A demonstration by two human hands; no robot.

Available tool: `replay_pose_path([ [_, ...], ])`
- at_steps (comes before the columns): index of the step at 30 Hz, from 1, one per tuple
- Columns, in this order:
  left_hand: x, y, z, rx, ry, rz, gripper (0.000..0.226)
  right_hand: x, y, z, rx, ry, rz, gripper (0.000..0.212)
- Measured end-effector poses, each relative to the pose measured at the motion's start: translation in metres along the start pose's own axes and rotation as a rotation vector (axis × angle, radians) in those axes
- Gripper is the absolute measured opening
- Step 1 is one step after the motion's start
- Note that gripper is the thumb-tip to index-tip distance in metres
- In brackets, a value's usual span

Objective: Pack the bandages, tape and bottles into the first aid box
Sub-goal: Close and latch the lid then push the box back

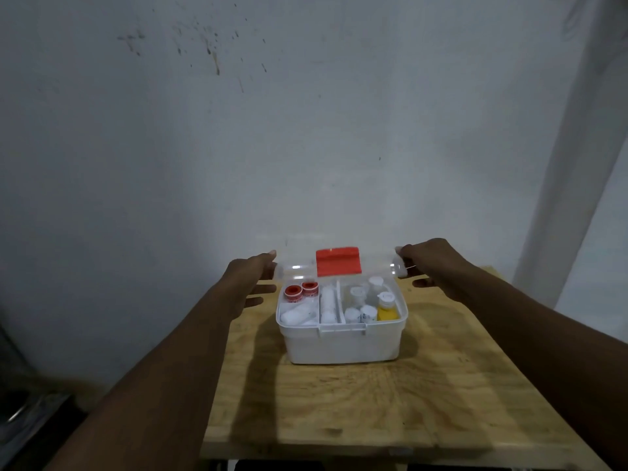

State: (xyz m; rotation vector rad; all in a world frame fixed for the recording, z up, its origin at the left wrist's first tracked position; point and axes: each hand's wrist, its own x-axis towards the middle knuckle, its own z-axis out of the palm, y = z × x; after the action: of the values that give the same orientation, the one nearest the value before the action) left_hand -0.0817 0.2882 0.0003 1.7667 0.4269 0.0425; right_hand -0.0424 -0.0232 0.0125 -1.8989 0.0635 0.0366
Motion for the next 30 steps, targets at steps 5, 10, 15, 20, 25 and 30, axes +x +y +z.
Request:
replay_pose_path([
  [5, -0.001, -0.01, -0.005, 0.044, -0.031, -0.032, 0.042, -0.005, 0.011, -0.001, -0.031, -0.027, 0.007, 0.025],
  [10, -0.004, -0.009, 0.008, 0.046, 0.066, 0.046, 0.043, -0.008, 0.017, 0.011, -0.229, 0.063, -0.165, 0.028],
  [15, -0.016, -0.006, 0.033, 0.219, 0.145, 0.331, 0.053, -0.027, 0.017, 0.037, -0.471, 0.128, -0.51, 0.043],
  [20, -0.019, -0.02, 0.047, 0.3, 0.04, 0.338, 0.058, -0.037, 0.029, 0.055, -0.597, 0.057, -0.569, 0.059],
  [25, -0.015, -0.023, 0.044, 0.329, 0.005, 0.301, 0.051, -0.041, 0.03, 0.059, -0.663, 0.073, -0.588, 0.068],
  [30, -0.014, -0.018, 0.045, 0.33, -0.085, 0.261, 0.051, -0.039, 0.032, 0.058, -0.698, 0.06, -0.599, 0.074],
])
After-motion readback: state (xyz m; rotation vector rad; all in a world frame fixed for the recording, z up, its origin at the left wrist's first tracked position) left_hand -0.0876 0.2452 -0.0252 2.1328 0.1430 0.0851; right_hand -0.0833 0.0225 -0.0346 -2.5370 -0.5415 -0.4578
